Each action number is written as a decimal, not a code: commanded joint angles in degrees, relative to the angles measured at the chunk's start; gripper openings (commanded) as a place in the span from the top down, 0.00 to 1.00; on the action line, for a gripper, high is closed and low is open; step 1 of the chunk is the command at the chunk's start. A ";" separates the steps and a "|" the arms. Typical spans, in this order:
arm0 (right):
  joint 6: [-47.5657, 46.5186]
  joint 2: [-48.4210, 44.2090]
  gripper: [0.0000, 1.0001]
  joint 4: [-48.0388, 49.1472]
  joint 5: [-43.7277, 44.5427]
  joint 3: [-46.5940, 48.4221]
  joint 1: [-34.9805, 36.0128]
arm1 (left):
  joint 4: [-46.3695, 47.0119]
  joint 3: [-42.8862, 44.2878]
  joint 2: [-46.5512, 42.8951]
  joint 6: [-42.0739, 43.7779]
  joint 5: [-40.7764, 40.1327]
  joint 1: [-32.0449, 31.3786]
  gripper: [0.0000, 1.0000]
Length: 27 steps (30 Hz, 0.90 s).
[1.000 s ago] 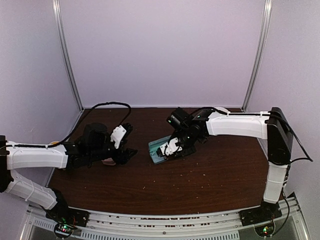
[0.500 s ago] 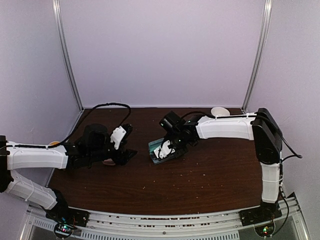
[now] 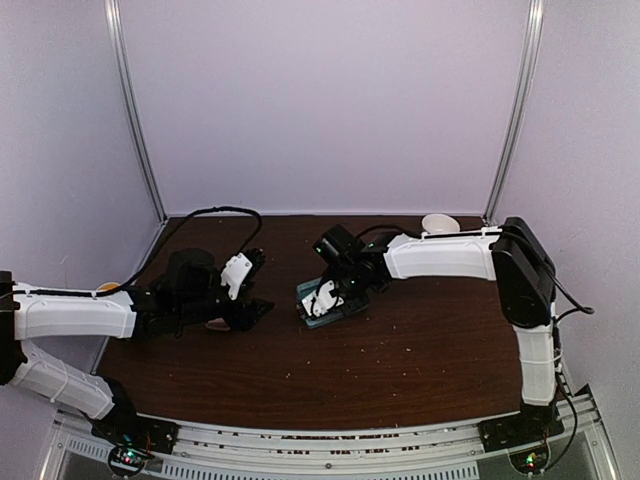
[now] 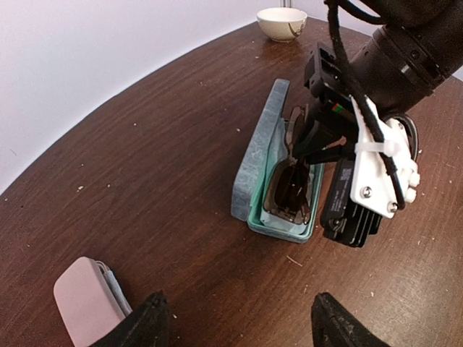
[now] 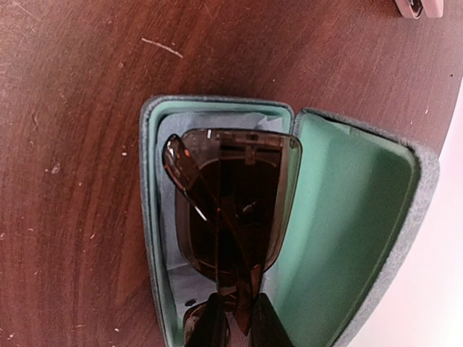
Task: Organize the sunglasses
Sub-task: Place the sunglasses in the sunglasses case.
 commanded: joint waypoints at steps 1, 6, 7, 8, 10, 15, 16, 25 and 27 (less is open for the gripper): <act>0.10 1.51 1.00 -0.79 0.00 1.65 0.55 | 3.75 -0.16 -0.05 0.36 -0.22 0.48 0.30; 1.92 2.47 1.00 -1.70 -0.35 2.21 0.56 | 3.86 -0.12 0.38 0.42 -0.20 0.56 0.30; 2.30 2.58 1.00 -1.76 -0.35 2.25 0.59 | 3.96 -0.07 0.39 0.43 -0.21 0.56 0.30; 2.67 2.63 1.00 -1.63 -0.30 2.23 0.69 | 3.96 -0.08 0.39 0.46 -0.17 0.56 0.30; 3.20 2.62 1.00 -1.64 -0.28 2.19 0.86 | 3.81 0.05 0.39 0.47 -0.12 0.56 0.30; 4.41 2.45 0.98 -0.65 0.19 1.51 0.99 | 3.64 0.00 0.18 0.48 0.05 0.58 0.30; 4.79 2.36 0.97 0.20 1.07 1.10 1.01 | 3.51 -0.04 0.07 0.40 0.00 0.57 0.30; 5.35 -1.02 0.73 4.34 2.06 -2.57 0.98 | 2.44 0.60 -0.65 0.24 0.06 0.65 0.30; 5.88 -1.87 0.67 4.47 1.94 -2.86 0.92 | 1.83 0.96 -0.79 0.29 -0.02 0.59 0.30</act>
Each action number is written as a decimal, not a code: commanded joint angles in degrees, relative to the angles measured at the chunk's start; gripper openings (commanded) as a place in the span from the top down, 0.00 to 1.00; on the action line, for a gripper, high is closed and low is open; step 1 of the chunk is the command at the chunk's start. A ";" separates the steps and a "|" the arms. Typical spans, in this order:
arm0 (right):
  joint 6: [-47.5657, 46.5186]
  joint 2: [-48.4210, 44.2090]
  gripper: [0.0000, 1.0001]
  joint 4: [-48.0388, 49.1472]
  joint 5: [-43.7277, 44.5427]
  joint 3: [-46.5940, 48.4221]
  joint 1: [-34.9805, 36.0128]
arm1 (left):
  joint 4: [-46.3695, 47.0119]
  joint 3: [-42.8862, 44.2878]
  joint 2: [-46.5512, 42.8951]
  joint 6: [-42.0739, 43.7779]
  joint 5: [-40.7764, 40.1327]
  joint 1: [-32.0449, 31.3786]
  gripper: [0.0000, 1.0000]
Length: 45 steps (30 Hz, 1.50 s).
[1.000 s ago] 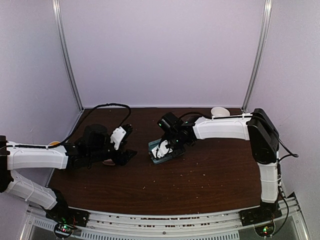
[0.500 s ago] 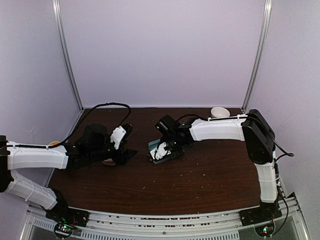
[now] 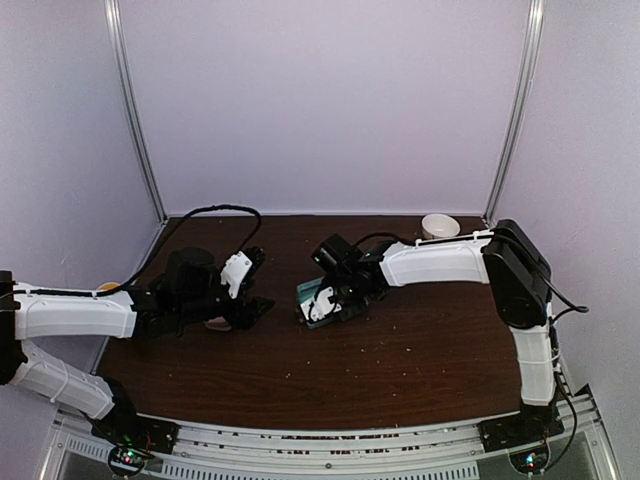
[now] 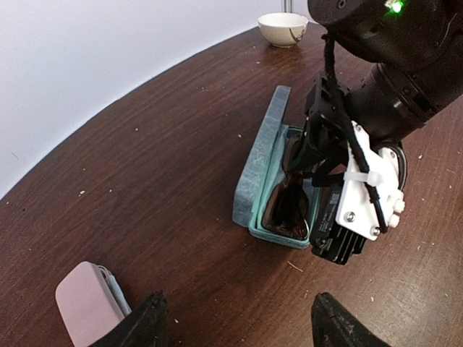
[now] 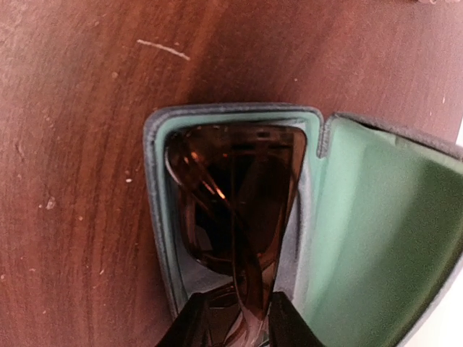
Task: Organize the sunglasses
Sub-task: Place the sunglasses in the sunglasses case, then close the case with sunglasses at the center of the board.
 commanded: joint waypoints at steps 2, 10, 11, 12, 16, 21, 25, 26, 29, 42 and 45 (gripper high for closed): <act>1.46 -4.69 0.59 2.79 1.00 -2.04 0.28 | -0.04 1.42 -1.02 0.33 -0.06 0.50 0.30; 3.55 -9.19 0.55 5.34 0.66 -5.44 0.16 | -2.28 2.82 -2.16 -0.02 -0.31 0.54 0.28; 3.97 -9.95 0.54 5.81 0.59 -6.20 0.15 | -2.74 3.11 -2.38 -0.02 -0.37 0.54 0.26; 4.62 -10.69 0.54 6.27 0.40 -6.82 0.15 | -3.27 3.35 -2.53 -0.02 -0.50 0.54 0.25; 7.56 -15.08 0.53 9.25 -0.87 -10.68 0.11 | -6.01 4.96 -3.31 0.69 -1.55 0.54 0.21; 12.71 -22.57 0.49 14.75 -1.57 -18.24 0.10 | -7.46 6.57 -4.38 -0.25 -6.00 0.56 0.02; 17.57 -29.10 0.01 21.30 -1.85 -25.62 -0.06 | -6.06 6.56 -5.44 -2.30 -12.60 0.80 0.02; 18.76 -30.67 0.00 23.32 -1.52 -27.50 -0.09 | -6.75 6.98 -5.24 -3.95 -15.15 0.81 0.02; 23.60 -34.87 0.00 27.84 -0.81 -31.61 -0.19 | -9.42 9.04 -4.28 -4.78 -15.52 1.11 0.02; 70.96 -44.97 0.00 32.16 11.31 -37.41 -3.86 | -8.23 13.72 2.58 -6.34 -0.88 2.38 0.10; 79.79 -44.87 0.00 25.97 8.16 -36.99 -7.00 | -6.26 14.09 4.01 -7.07 0.83 2.84 0.10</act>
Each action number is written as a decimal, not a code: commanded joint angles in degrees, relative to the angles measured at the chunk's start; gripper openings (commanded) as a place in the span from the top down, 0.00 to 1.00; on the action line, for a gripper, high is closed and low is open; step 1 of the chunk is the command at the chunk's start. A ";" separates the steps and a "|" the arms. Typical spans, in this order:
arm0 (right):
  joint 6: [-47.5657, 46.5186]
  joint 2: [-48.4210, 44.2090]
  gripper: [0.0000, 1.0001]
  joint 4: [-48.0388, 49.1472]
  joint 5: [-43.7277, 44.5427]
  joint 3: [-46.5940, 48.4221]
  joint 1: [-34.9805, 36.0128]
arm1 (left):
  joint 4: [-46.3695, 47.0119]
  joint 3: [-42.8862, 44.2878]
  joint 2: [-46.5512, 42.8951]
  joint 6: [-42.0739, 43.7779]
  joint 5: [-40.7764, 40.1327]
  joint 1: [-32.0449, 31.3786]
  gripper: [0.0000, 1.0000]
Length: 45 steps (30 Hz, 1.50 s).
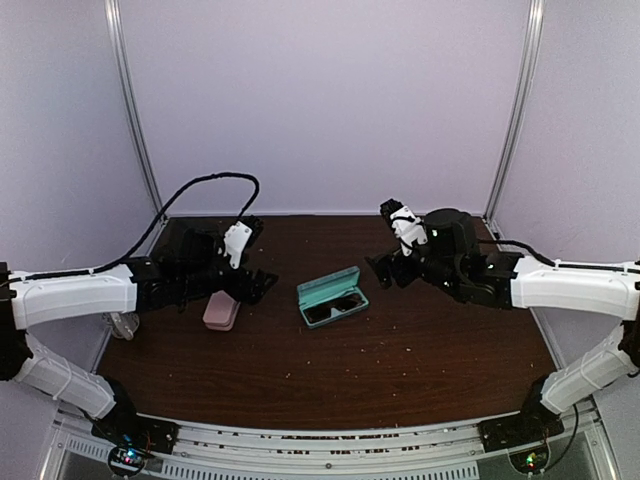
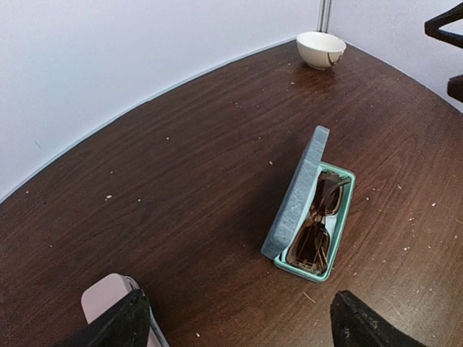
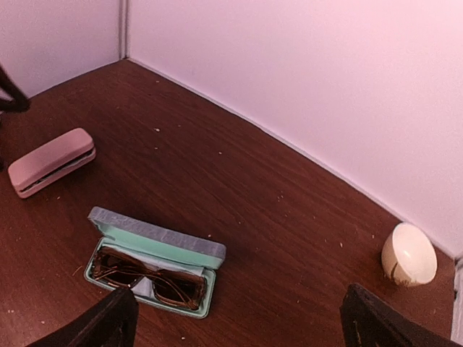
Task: Organize the sunglasses
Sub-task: Close the case with sunglasses at the center of the board.
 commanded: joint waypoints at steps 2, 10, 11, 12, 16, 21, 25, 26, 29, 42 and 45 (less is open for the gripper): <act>21.41 -0.36 0.00 -8.46 -3.53 0.27 -5.43 | 4.43 3.39 3.45 -2.27 5.46 1.32 0.10; 31.28 0.70 0.03 -4.23 -12.46 -6.30 -5.93 | 4.56 12.09 13.45 -3.33 12.93 2.94 0.13; 32.33 0.88 0.04 -3.33 -13.86 -7.22 -5.89 | 4.72 13.21 14.74 -3.69 14.47 3.40 0.15; 33.35 1.08 0.05 -2.77 -14.58 -7.86 -5.84 | 4.88 14.29 15.96 -4.06 16.13 3.95 0.16; 36.05 2.23 0.07 -2.38 -14.76 -9.14 -5.84 | 4.03 19.48 21.18 -4.84 22.46 6.18 0.23; 39.68 5.17 0.09 -2.74 -15.54 -8.38 -5.72 | 2.70 26.88 28.09 -5.09 29.48 7.68 0.27; 42.76 8.58 0.12 -2.98 -16.82 -7.10 -5.67 | 1.11 32.75 34.05 -5.69 32.47 8.11 0.30; 43.43 9.64 0.14 -2.66 -17.51 -6.70 -5.71 | 0.72 34.03 35.29 -5.89 33.06 8.25 0.31; 45.76 13.17 0.18 -1.55 -20.20 -5.08 -5.62 | -0.52 36.76 38.35 -6.54 35.55 8.48 0.36; 51.05 25.24 0.43 2.88 -26.42 2.32 -4.88 | 0.57 34.75 43.66 -8.50 41.14 8.53 0.57; 51.50 27.28 0.48 3.32 -27.66 3.62 -4.75 | 2.15 33.34 43.87 -9.51 42.09 8.50 0.61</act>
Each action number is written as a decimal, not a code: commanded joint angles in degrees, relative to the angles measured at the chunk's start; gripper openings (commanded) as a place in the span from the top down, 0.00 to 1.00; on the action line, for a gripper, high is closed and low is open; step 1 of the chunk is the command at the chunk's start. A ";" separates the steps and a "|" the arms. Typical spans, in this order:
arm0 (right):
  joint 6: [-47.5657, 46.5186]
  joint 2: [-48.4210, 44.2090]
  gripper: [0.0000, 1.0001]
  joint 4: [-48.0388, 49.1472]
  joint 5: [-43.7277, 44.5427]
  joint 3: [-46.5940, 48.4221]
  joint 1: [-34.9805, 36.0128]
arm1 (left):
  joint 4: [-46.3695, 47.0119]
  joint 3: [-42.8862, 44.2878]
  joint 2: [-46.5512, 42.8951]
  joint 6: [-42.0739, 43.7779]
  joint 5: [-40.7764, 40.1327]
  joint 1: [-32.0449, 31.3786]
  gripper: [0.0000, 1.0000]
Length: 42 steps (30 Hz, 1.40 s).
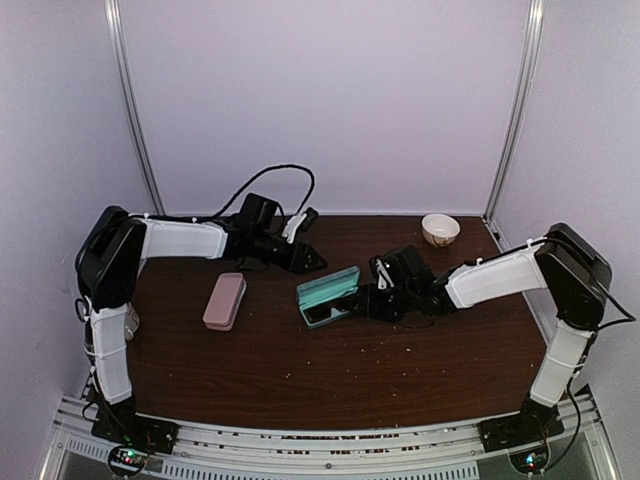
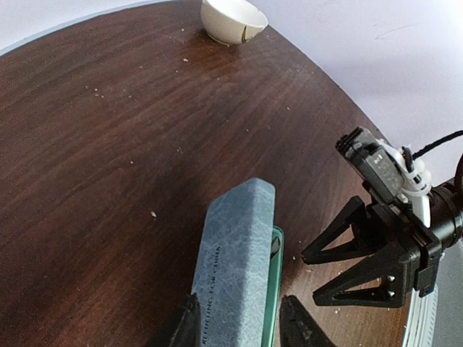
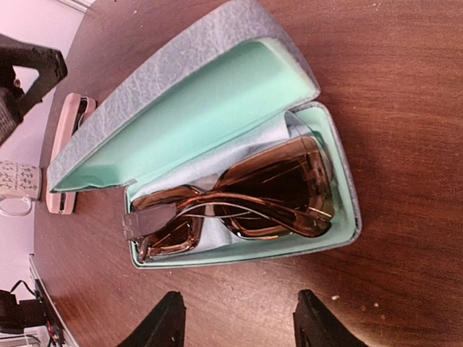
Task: Organize the sunglasses
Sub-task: Close the case with sunglasses at the center of the board.
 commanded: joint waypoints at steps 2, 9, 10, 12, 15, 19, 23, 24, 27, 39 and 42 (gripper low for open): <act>1.57 3.64 0.52 1.66 -3.15 3.37 0.47 | 4.31 -2.74 1.54 -2.16 3.46 0.39 0.62; 1.84 6.42 0.57 0.70 -4.85 5.62 0.61 | 9.81 -7.53 1.51 -5.20 6.54 0.32 0.67; 1.97 6.68 0.57 0.68 -4.98 5.87 0.63 | 10.51 -8.03 1.56 -5.58 6.91 0.27 0.67; 2.03 7.36 0.58 0.61 -5.25 6.34 0.66 | 11.43 -8.90 1.56 -6.04 7.29 0.31 0.69; 2.11 8.53 0.58 0.42 -5.66 7.04 0.64 | 12.26 -9.75 1.57 -6.54 7.81 0.30 0.73; 2.27 9.45 0.65 0.42 -6.09 7.58 0.75 | 12.75 -10.38 1.53 -6.85 8.34 0.17 0.80; 2.28 10.24 0.67 0.42 -6.45 8.00 0.79 | 13.37 -11.15 1.53 -7.16 8.52 -0.09 0.83; 2.28 10.36 0.68 0.44 -6.45 8.00 0.73 | 13.68 -11.41 1.43 -7.35 8.54 -0.14 0.83; 2.28 10.61 0.71 0.41 -6.46 8.28 0.73 | 14.62 -12.30 1.18 -7.82 8.71 -0.35 0.84; 2.20 12.17 0.80 0.18 -7.20 9.32 0.69 | 16.28 -14.94 0.26 -8.53 8.52 -1.68 0.87; 2.15 12.37 0.82 0.10 -7.32 9.52 0.71 | 16.22 -15.26 0.21 -8.40 8.71 -1.91 0.88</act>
